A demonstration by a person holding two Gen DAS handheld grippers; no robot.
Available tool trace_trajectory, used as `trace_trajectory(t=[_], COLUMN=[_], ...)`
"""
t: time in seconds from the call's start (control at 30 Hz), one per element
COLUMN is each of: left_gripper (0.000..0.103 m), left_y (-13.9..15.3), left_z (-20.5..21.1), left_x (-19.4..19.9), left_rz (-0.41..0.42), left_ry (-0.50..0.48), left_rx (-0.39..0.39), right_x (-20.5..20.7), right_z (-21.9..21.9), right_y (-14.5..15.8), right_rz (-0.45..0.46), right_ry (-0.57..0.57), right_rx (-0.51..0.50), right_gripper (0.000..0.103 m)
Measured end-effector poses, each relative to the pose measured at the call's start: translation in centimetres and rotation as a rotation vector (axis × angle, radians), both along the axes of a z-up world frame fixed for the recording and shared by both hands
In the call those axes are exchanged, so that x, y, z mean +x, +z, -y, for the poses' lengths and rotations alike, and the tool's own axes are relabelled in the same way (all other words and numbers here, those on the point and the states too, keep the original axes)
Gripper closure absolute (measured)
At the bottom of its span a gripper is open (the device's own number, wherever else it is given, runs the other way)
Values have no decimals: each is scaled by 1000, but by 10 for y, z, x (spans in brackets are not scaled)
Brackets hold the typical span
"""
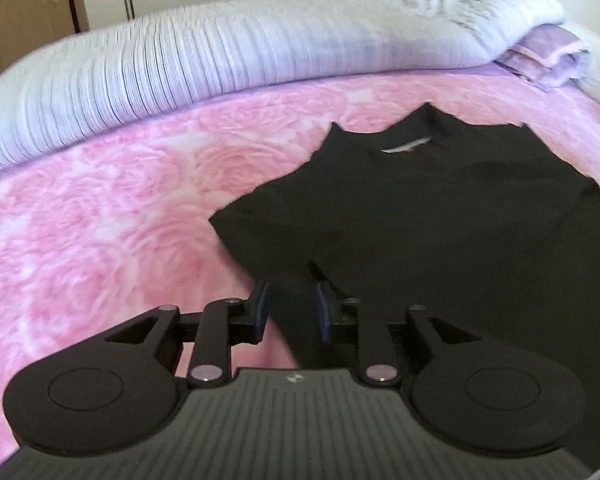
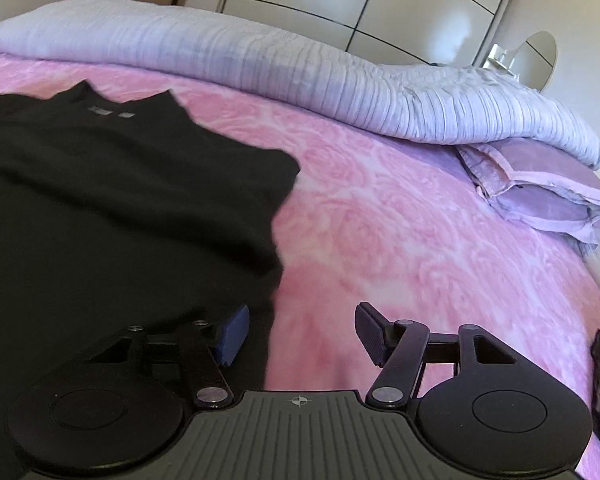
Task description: Fold clothes
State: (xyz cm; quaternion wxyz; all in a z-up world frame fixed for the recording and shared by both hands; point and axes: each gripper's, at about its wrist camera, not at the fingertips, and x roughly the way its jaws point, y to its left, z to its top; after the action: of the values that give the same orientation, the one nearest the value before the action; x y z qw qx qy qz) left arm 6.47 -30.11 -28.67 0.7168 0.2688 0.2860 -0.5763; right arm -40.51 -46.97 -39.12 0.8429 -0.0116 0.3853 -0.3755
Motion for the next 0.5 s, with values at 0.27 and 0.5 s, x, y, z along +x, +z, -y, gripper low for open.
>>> trace_trajectory(t=[0.27,0.5], left_gripper=[71,57], left_y=[0,4], left_z=[-132,-234], left_x=[-96,-206], left_rz=[93,263], left_ry=[-125,-308], left_rx=[45,19], right_x=[-78,-131], right_z=[-80,-187], right_y=[3,27], right_rz=[-32,-8], right_ry=[-31,190], right_rx=[77,16], right_gripper=[41,41])
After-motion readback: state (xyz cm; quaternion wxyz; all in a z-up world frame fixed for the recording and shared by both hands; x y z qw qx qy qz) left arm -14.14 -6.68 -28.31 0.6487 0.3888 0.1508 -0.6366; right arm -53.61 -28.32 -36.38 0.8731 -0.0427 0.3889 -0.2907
